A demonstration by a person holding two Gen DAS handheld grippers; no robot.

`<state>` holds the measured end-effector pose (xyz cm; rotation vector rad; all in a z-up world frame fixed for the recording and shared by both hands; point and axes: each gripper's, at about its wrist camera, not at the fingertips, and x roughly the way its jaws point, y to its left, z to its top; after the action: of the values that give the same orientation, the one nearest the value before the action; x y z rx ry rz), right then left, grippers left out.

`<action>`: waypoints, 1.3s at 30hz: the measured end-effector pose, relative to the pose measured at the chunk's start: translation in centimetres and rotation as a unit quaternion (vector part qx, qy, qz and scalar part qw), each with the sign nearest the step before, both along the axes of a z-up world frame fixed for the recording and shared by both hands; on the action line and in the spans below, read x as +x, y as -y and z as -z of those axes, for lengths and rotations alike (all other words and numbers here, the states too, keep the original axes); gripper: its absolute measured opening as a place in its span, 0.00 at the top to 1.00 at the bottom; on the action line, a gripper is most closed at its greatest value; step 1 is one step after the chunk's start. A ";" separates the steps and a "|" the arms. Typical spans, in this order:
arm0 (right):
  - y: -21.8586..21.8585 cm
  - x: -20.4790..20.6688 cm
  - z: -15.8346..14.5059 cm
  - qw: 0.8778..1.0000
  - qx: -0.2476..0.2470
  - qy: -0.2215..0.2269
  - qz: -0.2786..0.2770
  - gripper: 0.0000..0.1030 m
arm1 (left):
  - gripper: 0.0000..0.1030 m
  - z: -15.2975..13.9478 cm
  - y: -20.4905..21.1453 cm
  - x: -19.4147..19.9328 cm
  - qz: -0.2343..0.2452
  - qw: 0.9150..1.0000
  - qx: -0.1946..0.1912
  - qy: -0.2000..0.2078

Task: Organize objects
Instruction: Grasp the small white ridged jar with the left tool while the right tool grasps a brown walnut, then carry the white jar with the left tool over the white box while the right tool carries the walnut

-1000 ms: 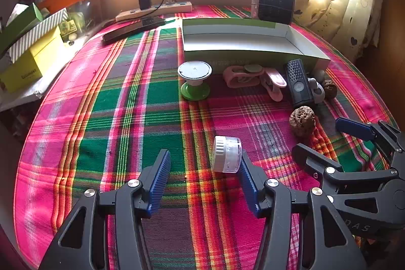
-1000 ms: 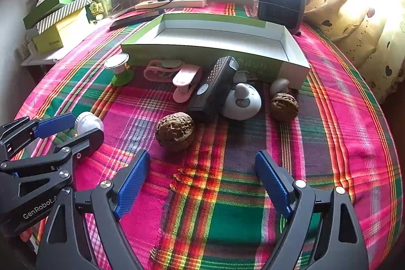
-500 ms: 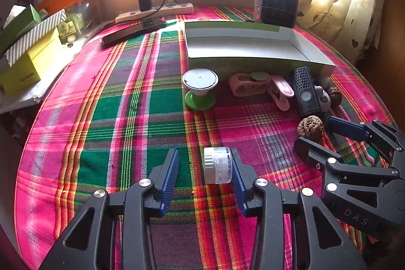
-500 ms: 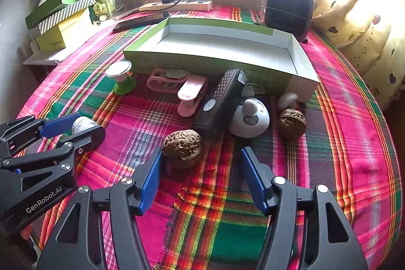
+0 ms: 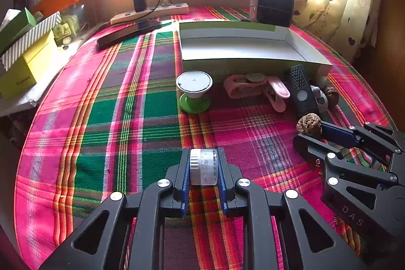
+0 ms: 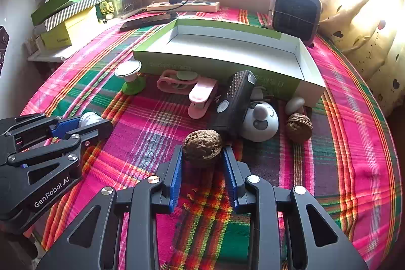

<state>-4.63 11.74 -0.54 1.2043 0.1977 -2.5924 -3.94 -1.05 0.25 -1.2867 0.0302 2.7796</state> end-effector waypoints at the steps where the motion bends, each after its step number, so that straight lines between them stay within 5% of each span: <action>1: 0.0 0.0 0.0 1.000 0.000 0.000 0.000 0.70 | 0.83 0.0 -0.1 0.0 0.000 1.000 0.000 0.000; 24: -0.3 0.2 -2.3 1.000 -0.012 -0.023 0.000 0.70 | 0.84 -2.6 -0.6 -1.0 0.015 1.000 0.003 -0.013; 39: -1.3 -3.3 -4.3 0.999 -0.013 -0.044 0.010 0.70 | 0.84 -4.5 -1.1 -5.0 0.023 0.999 0.004 -0.032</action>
<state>-7.98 13.00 3.79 1.0888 0.1694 -2.6597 -8.89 0.02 4.79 -1.1804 0.0507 2.7772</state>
